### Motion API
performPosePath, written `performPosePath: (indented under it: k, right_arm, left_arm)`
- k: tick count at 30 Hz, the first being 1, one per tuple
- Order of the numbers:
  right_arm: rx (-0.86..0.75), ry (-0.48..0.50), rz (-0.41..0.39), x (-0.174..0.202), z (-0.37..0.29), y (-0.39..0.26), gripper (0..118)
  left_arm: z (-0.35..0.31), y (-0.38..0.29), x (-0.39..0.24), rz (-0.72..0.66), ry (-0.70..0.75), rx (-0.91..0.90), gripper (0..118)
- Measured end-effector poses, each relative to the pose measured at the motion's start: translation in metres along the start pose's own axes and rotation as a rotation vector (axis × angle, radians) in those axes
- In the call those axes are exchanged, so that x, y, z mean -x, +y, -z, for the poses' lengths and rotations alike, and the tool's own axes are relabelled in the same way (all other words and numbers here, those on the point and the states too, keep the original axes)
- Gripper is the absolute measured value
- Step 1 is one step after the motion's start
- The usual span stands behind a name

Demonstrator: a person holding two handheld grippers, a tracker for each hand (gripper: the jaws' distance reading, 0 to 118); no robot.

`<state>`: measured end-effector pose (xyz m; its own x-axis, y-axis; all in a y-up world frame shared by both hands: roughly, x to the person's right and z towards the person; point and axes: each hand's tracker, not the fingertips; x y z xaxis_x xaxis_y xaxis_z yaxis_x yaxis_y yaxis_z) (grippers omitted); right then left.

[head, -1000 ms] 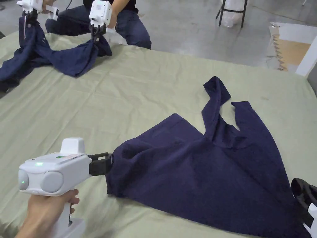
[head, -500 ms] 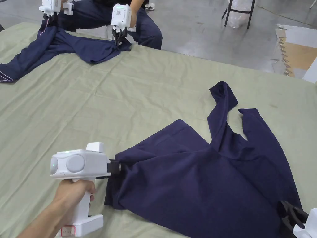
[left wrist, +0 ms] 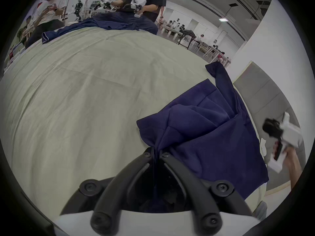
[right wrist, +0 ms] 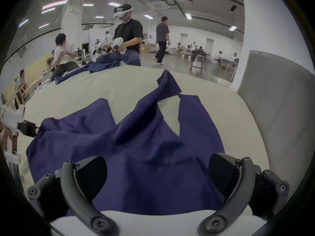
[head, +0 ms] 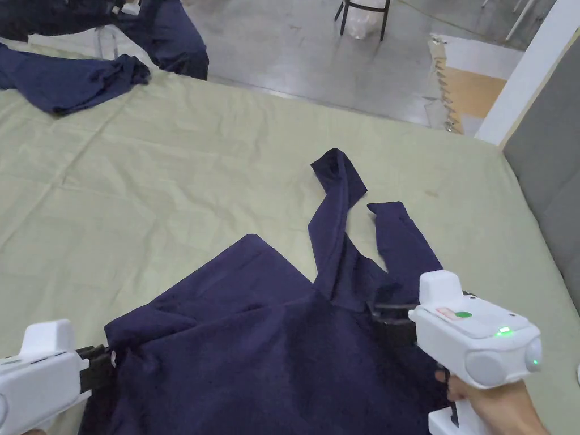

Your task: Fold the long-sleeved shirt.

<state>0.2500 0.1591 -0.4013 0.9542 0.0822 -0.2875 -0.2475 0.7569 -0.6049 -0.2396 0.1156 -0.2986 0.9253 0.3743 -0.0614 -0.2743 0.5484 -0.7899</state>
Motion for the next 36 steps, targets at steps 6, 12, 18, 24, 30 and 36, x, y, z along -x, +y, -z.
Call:
performPosePath:
  k: [6,12,18,24,30,36]
  right_arm:
    - [0.140,0.142,-0.024,-0.022,0.084,0.041,85]
    - [0.129,0.159,0.109,-0.029,0.074,0.034,1]
    - [-0.106,0.153,0.129,-0.033,-0.035,0.041,1]
    - [-0.347,0.075,0.132,-0.045,-0.176,0.075,1]
    - [-0.553,-0.058,0.098,-0.062,-0.307,0.134,1]
    - [-0.672,-0.159,0.081,-0.068,-0.403,0.196,1]
  left_arm:
    - [0.007,-0.002,-0.002,-0.001,0.005,0.027,9]
    - [-0.007,0.000,0.000,-0.005,-0.014,-0.006,8]
    - [-0.067,0.023,-0.010,-0.048,-0.115,-0.180,8]
    - [-0.148,0.064,-0.057,0.044,-0.189,-0.378,8]
    - [-0.230,0.124,-0.120,0.134,-0.254,-0.589,8]
    - [-0.309,0.196,-0.189,0.187,-0.276,-0.760,8]
